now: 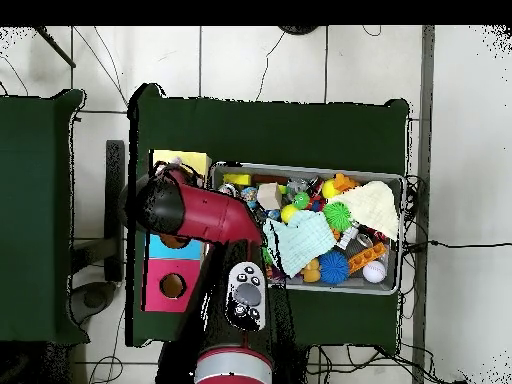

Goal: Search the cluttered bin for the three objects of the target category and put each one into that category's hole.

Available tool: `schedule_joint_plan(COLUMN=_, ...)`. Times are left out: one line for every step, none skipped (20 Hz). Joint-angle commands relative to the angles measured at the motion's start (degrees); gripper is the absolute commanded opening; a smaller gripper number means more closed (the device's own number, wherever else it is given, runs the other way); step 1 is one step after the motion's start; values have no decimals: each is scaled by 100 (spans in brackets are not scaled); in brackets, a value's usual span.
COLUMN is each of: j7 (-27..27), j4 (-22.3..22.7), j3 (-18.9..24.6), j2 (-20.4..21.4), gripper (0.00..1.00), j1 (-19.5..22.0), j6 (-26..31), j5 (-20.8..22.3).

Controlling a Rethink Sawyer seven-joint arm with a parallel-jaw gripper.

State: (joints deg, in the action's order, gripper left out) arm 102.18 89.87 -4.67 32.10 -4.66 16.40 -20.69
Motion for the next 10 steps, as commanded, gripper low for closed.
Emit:
schedule_joint_plan(j7=1073, j4=-178, j3=109, j2=-545, gripper=0, j1=-83, j6=-372, j5=24)
schedule_joint_plan(j7=1073, j4=-222, j3=56, j2=-532, gripper=0, j1=-104, j6=-303, j5=13)
schedule_joint_plan(j7=1074, j4=-233, j3=40, j2=-550, gripper=0, j1=-114, j6=-308, j5=9)
schedule_joint_plan(j7=1058, j4=-276, j3=13, j2=-545, gripper=0, j1=-117, j6=-253, j5=5)
schedule_joint_plan(j7=1049, j4=-301, j3=-3, j2=-573, gripper=0, j1=-121, j6=-253, j5=5)
schedule_joint_plan(j7=1037, j4=-303, j3=17, j2=-617, gripper=0, j1=-110, j6=-304, j5=9)
schedule_joint_plan(j7=1018, j4=-322, j3=28, j2=-650, gripper=0, j1=-95, j6=-319, j5=12)
schedule_joint_plan(j7=1006, j4=-321, j3=31, j2=-664, gripper=0, j1=-90, j6=-340, j5=22)
schedule_joint_plan(j7=986, j4=-339, j3=33, j2=-687, gripper=0, j1=-79, j6=-345, j5=28)
schedule_joint_plan(j7=990, j4=-325, j3=31, j2=-694, gripper=0, j1=-89, j6=-371, j5=33)
